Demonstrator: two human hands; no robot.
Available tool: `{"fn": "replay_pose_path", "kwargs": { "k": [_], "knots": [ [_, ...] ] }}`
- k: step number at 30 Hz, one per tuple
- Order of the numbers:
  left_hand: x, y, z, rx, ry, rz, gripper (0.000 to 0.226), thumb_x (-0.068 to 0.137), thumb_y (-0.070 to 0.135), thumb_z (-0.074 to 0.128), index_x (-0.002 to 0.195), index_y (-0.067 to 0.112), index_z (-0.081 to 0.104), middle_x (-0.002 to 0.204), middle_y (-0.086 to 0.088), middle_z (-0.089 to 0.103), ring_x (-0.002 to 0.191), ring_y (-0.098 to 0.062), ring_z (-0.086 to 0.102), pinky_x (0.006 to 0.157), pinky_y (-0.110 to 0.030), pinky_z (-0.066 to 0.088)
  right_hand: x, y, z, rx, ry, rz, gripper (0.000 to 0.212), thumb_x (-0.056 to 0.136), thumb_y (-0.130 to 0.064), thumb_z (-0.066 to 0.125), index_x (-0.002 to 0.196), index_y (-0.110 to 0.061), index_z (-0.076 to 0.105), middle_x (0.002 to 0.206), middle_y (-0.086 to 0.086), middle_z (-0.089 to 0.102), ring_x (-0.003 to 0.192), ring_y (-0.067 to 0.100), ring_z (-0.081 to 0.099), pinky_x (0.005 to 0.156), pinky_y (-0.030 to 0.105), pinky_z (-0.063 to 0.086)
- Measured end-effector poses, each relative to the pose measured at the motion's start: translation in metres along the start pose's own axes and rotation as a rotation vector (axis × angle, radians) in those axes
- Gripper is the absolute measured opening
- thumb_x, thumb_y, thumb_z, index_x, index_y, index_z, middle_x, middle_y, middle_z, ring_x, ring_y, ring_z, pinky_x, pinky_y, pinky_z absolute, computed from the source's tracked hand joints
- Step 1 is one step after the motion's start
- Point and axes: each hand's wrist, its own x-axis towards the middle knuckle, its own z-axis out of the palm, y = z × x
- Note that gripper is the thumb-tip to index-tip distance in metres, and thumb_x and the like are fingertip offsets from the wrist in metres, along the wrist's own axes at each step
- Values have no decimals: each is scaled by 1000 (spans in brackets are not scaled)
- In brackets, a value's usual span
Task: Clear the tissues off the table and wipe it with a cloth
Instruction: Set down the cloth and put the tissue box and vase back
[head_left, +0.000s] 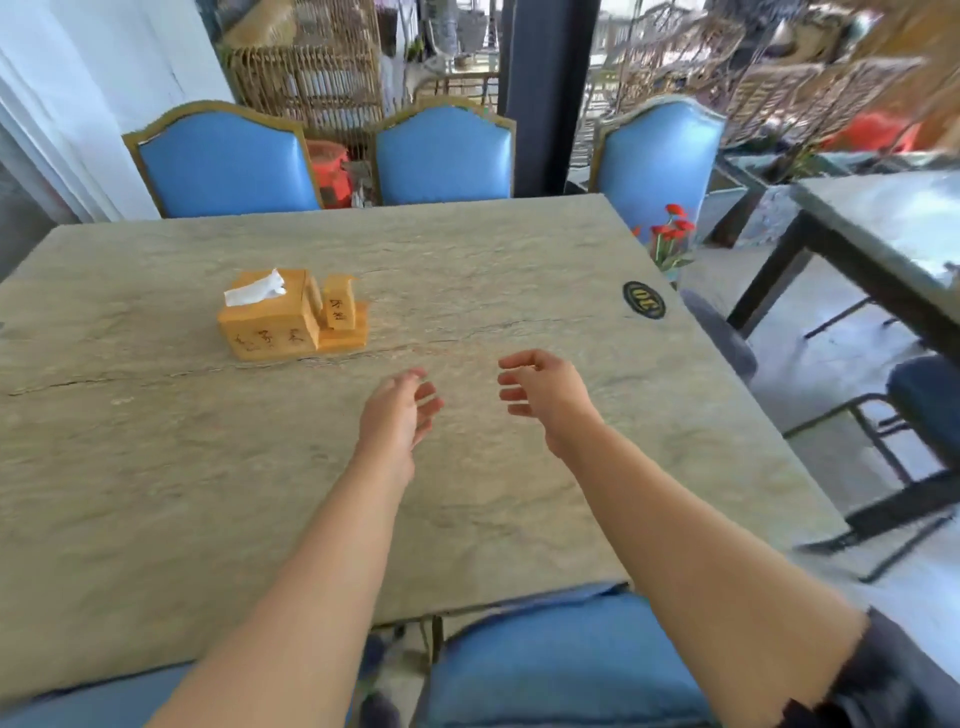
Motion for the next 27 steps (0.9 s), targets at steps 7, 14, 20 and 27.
{"fn": "replay_pose_path", "kwargs": {
  "k": [7, 14, 20, 27],
  "knots": [
    [-97, -29, 122, 66, -176, 64, 22, 98, 16, 43, 86, 23, 61, 81, 5, 62, 56, -4, 61, 56, -22, 39, -56, 23, -166, 16, 102, -7, 27, 93, -3, 41, 85, -18, 62, 84, 5, 64, 74, 20, 59, 71, 34, 50],
    [-131, -45, 215, 183, -275, 122, 26, 98, 13, 40, 88, 23, 62, 87, 2, 64, 69, -10, 61, 61, -23, 42, -71, 42, -280, 94, 211, -15, 22, 95, -4, 43, 96, -12, 64, 88, 6, 65, 72, 17, 59, 68, 30, 52],
    [-115, -63, 301, 228, -317, 139, 27, 97, 12, 40, 85, 24, 61, 84, 3, 64, 69, -10, 60, 60, -22, 42, -42, 61, -350, 112, 235, -16, 20, 93, -8, 47, 94, -16, 65, 91, 6, 69, 76, 18, 63, 74, 34, 56],
    [-57, -91, 403, 207, -289, 117, 25, 96, 10, 40, 89, 22, 62, 84, 2, 64, 71, -10, 60, 62, -23, 43, 52, 67, -412, 45, 190, -29, 21, 93, -8, 47, 93, -19, 65, 86, 3, 70, 78, 19, 64, 77, 34, 55]
  ]
}}
